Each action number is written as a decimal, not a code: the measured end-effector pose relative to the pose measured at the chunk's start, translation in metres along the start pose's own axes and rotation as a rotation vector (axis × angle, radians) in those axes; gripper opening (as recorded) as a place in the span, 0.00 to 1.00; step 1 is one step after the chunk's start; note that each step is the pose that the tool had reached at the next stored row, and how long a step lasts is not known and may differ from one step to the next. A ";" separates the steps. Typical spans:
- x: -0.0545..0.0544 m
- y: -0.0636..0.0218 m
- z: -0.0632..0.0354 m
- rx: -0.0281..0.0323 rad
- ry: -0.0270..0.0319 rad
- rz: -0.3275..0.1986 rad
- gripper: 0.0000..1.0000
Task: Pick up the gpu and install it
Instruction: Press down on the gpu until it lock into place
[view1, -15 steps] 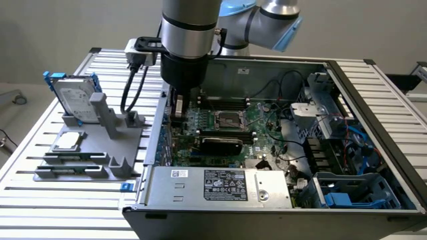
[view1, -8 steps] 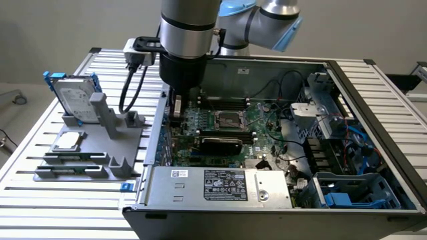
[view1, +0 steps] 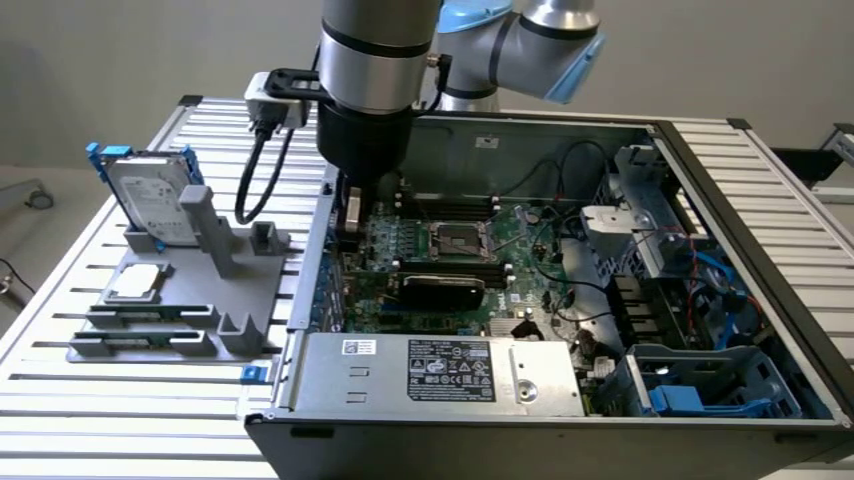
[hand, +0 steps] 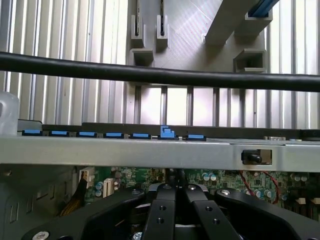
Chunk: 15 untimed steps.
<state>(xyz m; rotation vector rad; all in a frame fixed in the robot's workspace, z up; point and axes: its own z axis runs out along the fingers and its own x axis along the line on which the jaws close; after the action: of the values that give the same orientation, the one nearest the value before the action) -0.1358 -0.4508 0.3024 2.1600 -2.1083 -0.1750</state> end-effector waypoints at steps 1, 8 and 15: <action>0.000 0.0000 0.0000 0.0000 0.0000 0.000 0.11; 0.000 0.0000 -0.0003 -0.0004 0.0043 0.000 0.11; 0.000 0.0006 -0.0002 -0.0012 0.0056 0.000 0.11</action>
<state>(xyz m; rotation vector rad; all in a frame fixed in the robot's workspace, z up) -0.1364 -0.4509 0.3027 2.1571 -2.1048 -0.1700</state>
